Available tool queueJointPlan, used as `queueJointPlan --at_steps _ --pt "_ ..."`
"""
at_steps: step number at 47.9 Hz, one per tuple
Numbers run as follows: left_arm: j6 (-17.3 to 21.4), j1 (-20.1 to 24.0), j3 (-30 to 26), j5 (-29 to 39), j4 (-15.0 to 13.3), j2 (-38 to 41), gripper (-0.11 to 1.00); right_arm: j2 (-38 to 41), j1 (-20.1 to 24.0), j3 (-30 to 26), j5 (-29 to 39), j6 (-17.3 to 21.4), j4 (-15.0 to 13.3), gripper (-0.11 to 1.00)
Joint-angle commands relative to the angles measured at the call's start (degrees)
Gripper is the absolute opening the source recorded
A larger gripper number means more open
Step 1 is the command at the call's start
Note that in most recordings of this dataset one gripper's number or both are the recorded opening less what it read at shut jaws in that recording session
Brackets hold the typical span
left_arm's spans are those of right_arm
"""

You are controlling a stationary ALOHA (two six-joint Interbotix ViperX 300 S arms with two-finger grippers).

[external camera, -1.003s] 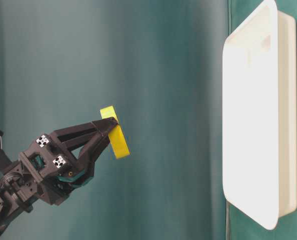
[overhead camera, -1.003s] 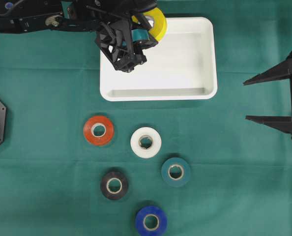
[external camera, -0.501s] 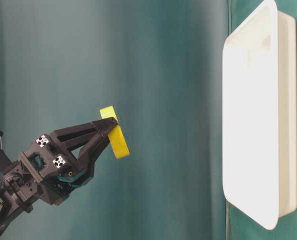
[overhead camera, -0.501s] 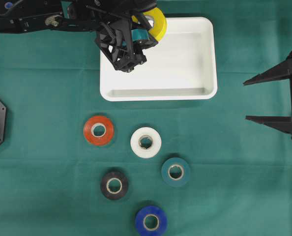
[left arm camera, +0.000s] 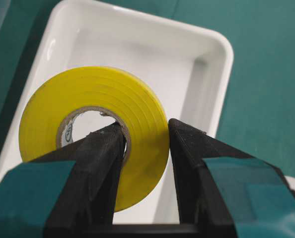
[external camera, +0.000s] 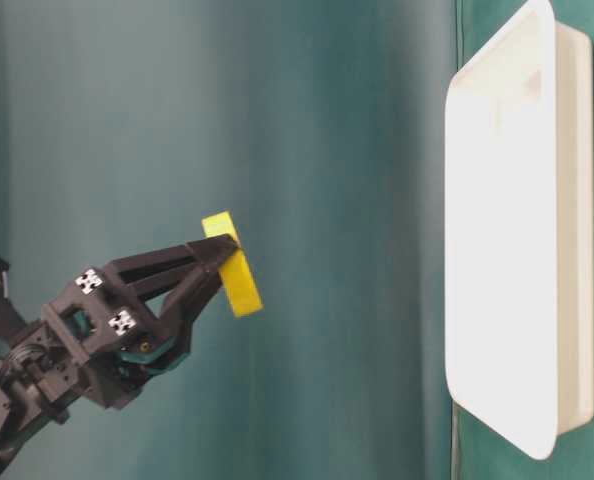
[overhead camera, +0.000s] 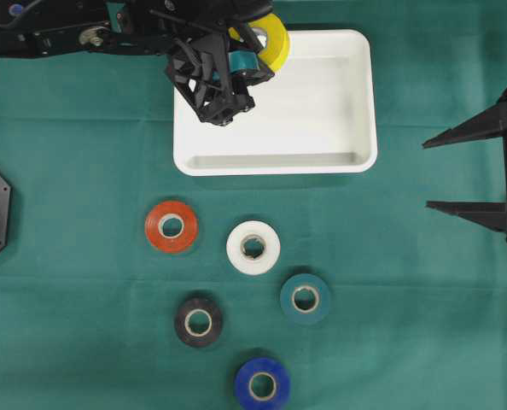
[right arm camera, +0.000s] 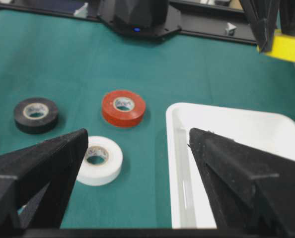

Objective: Pick up the tape from a random location and place it into the white case.
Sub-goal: 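Carry the yellow roll left over the white tray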

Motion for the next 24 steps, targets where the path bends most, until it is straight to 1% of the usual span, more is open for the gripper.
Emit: queueJointPlan --at_steps 1,13,24 --pt "0.0 0.1 -0.9 -0.9 0.1 0.0 0.25 0.3 -0.1 -1.7 -0.2 0.0 0.0 0.91" --pt "-0.2 0.2 0.7 -4.2 0.0 3.9 0.25 0.3 -0.1 -1.6 -0.2 0.0 0.0 0.91" --pt "-0.4 0.5 3.1 -8.9 0.0 10.3 0.25 0.4 -0.1 -1.6 -0.2 0.0 0.0 0.91"
